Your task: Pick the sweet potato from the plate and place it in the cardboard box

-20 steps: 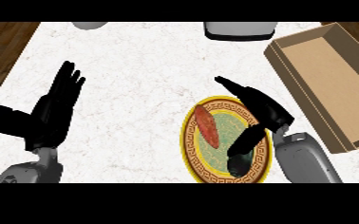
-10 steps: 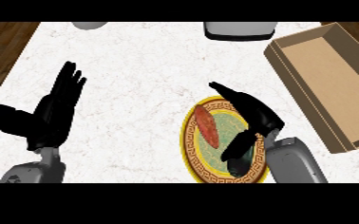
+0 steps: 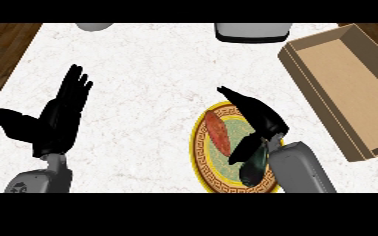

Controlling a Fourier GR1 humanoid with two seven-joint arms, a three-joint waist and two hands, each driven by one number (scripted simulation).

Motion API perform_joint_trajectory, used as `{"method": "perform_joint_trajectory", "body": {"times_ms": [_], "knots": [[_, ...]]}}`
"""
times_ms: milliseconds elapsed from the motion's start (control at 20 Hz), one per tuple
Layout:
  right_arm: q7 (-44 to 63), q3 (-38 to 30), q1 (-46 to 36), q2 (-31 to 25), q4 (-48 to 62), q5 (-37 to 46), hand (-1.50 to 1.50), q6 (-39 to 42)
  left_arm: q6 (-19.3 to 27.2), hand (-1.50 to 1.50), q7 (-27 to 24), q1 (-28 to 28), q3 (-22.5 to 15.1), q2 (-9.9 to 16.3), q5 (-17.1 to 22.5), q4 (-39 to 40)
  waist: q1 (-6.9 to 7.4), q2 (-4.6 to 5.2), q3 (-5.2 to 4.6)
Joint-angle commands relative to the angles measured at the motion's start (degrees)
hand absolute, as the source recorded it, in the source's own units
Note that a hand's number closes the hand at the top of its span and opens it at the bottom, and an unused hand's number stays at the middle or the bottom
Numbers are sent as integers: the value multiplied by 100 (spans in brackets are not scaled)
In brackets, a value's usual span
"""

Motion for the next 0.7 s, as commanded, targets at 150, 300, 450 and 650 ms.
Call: {"method": "perform_joint_trajectory", "body": {"times_ms": [150, 300, 450, 650], "knots": [[-222, -60, -222, 292, 603, 378, -150, -166, -44, 0, 324, 226, 12, -103, -94, -447, 13, -1, 1], [-408, -33, -23, 369, 577, 438, -150, -232, -264, 0, 97, -177, 358, 37, 11, 103, -3, 2, 0], [-331, 136, 314, 331, 248, 520, -150, -46, -106, 0, 36, -91, 86, -210, -254, 50, -13, -1, 0], [-630, -216, -277, 446, 1118, 541, -150, -211, -385, 0, -60, -257, 413, -33, -45, 308, -2, 6, 0]]}}
